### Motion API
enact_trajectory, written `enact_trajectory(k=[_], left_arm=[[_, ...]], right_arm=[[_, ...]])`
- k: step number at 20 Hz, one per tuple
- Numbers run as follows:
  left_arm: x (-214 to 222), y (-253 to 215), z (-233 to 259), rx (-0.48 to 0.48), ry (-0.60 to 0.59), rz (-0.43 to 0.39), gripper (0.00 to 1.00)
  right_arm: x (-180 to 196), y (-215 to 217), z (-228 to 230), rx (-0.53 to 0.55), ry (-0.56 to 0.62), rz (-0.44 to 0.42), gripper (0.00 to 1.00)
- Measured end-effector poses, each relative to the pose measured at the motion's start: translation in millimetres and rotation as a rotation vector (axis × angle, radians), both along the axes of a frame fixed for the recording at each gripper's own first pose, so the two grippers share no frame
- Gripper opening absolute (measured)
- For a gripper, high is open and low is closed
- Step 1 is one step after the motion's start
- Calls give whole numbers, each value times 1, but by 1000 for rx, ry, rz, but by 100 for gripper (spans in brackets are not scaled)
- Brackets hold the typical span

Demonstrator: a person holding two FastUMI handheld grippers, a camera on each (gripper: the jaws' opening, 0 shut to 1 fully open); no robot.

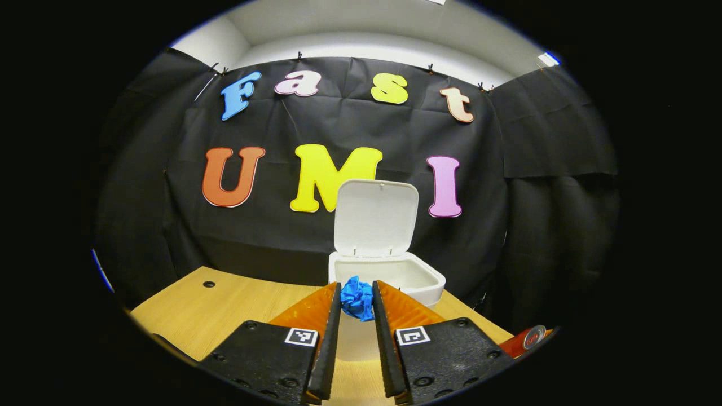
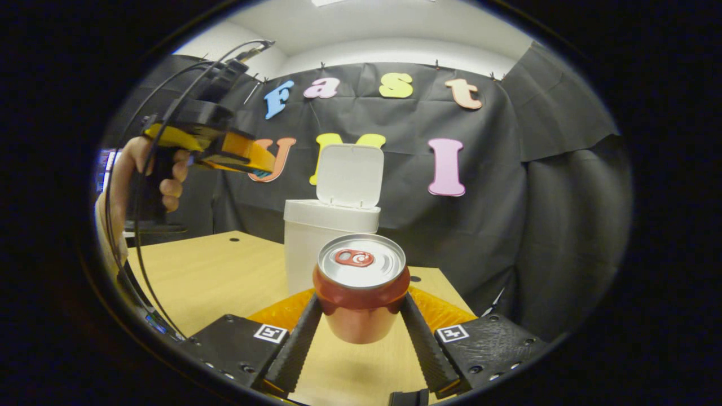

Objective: Press the lid of the desktop garbage bin to open it, pick up the crumpled paper on the desktop and throw it into the bin, then pick up the pop can on the desktop and drop it into the bin, and finally close the garbage bin lid.

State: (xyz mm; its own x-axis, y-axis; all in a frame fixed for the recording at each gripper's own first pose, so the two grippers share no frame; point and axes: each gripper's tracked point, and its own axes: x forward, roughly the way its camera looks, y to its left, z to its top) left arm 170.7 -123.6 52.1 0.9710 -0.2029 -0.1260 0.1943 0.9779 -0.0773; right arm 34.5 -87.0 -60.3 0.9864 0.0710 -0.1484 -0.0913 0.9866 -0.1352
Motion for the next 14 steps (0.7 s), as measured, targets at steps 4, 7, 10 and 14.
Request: enact_trajectory(k=[4, 7, 10, 14], left_arm=[[71, -10, 4, 16, -51, -3, 36], [113, -20, -18, -24, -3, -14, 36], [133, -27, -30, -62, 30, -11, 36], [147, -35, -43, -36, 62, -27, 36]], right_arm=[[-1, -1, -7, -14, -4, 9, 81], [-4, 4, -14, -3, 8, 45, 81], [-4, 2, -14, 0, 4, 47, 81], [-3, 0, -15, 0, -10, 38, 81]])
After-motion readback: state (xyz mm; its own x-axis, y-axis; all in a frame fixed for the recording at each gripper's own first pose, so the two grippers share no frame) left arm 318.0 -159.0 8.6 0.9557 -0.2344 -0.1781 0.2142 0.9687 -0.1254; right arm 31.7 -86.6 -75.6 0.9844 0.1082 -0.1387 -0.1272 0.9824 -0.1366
